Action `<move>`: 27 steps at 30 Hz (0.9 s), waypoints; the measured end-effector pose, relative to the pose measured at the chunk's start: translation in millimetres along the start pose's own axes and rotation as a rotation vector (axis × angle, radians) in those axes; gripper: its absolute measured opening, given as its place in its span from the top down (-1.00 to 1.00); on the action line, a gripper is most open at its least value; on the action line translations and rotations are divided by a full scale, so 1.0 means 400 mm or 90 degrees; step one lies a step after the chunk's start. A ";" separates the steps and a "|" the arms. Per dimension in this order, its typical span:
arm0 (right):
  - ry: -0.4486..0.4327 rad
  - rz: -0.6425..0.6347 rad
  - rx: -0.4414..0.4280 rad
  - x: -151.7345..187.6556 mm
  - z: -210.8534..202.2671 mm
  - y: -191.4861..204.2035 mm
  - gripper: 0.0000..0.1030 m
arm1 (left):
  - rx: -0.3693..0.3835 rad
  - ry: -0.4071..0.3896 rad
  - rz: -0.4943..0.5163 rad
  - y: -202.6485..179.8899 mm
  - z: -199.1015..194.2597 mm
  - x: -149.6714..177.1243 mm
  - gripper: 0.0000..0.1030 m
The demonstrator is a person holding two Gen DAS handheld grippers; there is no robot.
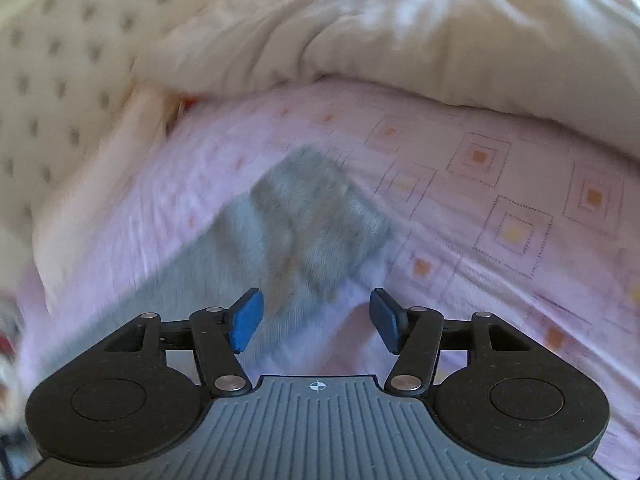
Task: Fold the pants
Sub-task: 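Lift the held cuff up off the bed with the right gripper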
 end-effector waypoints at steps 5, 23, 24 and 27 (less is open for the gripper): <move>-0.046 0.126 -0.034 -0.064 0.060 -0.028 -0.12 | -0.011 -0.007 0.011 -0.009 0.007 0.003 -0.24; -0.260 -0.037 0.041 -0.054 -0.010 0.225 0.81 | 0.071 -0.050 0.073 -0.238 -0.064 -0.106 -0.15; -0.264 -0.041 0.038 -0.055 -0.007 0.222 0.81 | 0.075 -0.050 0.078 -0.261 -0.056 -0.116 -0.15; -0.264 -0.045 0.020 -0.051 -0.005 0.214 0.81 | 0.067 -0.049 0.100 -0.318 -0.020 -0.149 -0.15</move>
Point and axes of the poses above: each gripper's, at about its wrist camera, not at the fingertips, and z roughly the way its jaws point, y to its left, x to its underside, the point moved 4 cm from there along z, roughly the way its jaws point, and after that the axes turned 1 degree about -y, right-handed, at the moved point
